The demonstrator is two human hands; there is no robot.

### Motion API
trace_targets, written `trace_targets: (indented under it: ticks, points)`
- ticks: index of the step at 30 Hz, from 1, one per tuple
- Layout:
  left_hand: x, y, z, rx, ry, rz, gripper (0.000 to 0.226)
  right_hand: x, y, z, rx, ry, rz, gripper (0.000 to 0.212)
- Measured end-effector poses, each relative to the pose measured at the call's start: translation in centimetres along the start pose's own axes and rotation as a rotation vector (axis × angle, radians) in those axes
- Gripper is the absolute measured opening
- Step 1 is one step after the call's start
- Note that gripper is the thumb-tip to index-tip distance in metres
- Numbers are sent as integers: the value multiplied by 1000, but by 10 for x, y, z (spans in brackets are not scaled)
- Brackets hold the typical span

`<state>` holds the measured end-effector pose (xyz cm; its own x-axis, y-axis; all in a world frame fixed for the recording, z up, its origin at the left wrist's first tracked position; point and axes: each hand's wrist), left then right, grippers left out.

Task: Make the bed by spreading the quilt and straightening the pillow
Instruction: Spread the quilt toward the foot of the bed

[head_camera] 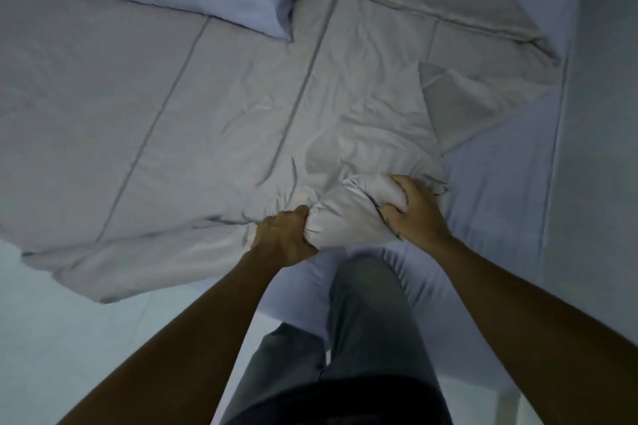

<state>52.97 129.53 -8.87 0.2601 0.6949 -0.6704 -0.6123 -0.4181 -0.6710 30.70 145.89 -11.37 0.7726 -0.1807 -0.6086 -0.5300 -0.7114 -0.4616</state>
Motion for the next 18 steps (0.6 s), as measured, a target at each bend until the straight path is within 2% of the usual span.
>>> trace_targets:
  ticks: [7, 10, 12, 14, 18]
  points:
    - [70, -38, 43, -20, -56, -197, 87, -10, -102, 67, 136, -13, -54, 56]
    - [105, -60, 55, 46, -117, -169, 78, -7, -142, 97, 193, 17, -120, 59]
    - [123, -78, 64, 78, -118, -181, 84, -3, -167, 120, 232, 39, -183, 60]
    - [143, -96, 77, 63, -73, -215, 89, 0, -193, 139, 256, 52, -252, 61]
    - [195, -127, 105, 43, 23, -287, 79, 7, -253, 179, 284, 22, -303, 62]
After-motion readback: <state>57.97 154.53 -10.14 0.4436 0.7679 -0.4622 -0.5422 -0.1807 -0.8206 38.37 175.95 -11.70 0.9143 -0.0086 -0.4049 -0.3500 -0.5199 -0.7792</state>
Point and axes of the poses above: each hand's wrist, its own y-axis towards the middle knuckle, its own x-axis out of the palm, z = x × y, and after that the axes turned 6 degrees about -z, right-handed
